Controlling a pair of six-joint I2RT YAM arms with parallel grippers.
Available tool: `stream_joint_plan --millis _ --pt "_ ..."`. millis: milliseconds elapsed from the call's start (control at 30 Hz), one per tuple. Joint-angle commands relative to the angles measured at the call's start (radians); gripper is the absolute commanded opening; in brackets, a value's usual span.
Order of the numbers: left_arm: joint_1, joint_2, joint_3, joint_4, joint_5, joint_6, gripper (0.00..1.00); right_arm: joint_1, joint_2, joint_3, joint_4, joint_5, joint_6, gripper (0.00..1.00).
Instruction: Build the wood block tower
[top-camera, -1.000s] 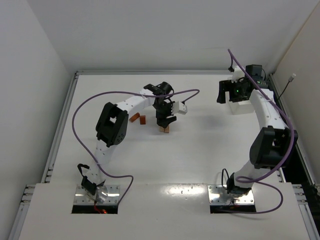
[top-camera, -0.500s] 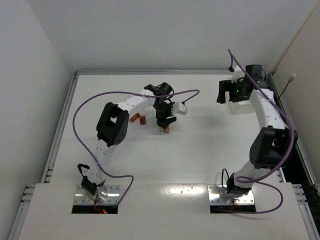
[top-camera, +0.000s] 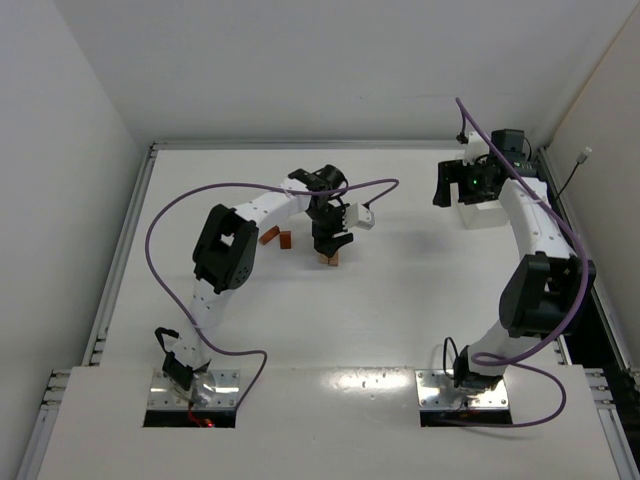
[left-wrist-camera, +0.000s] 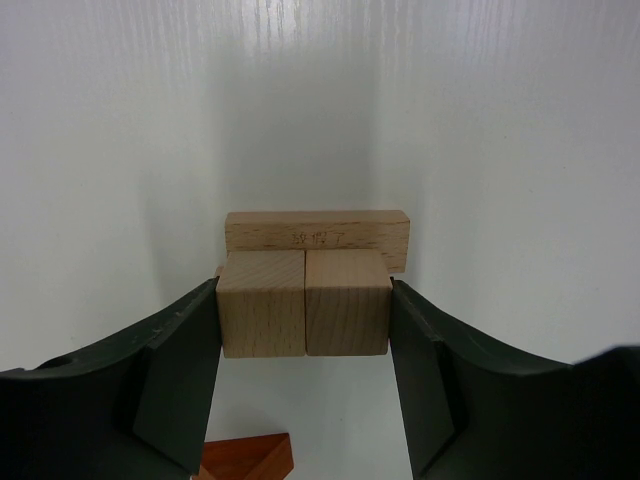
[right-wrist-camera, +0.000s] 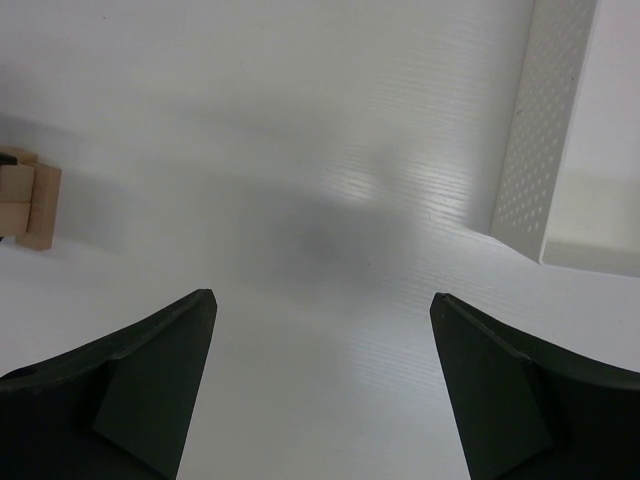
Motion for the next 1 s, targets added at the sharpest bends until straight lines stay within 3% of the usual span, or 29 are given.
stream_joint_plan --millis 0,133,267,300,400,800,967 --pt "-0.014 0.01 0.01 -0.004 0.017 0.005 0.43 -0.002 -0.009 0.011 0.023 -0.021 0.014 0.86" --pt "-0.014 0.01 0.01 -0.004 0.017 0.005 0.52 -0.002 -0.009 0.011 0.023 -0.03 0.014 0.86" --pt "-0.014 0.01 0.01 -0.004 0.017 0.015 0.66 -0.002 -0.009 0.011 0.023 -0.03 0.014 0.86" --pt "-0.014 0.01 0.01 -0.004 0.017 0.015 0.75 -0.002 -0.009 0.011 0.023 -0.03 0.014 0.86" --pt "-0.014 0.01 0.01 -0.013 0.026 0.024 0.82 -0.002 -0.009 0.011 0.023 -0.03 0.014 0.86" --pt "-0.005 -0.046 0.01 0.067 0.035 -0.045 0.84 -0.002 -0.009 0.002 0.023 -0.03 0.014 0.86" --pt "-0.005 -0.06 0.128 0.032 0.035 -0.091 0.87 -0.002 -0.009 0.002 0.023 -0.039 0.014 0.86"
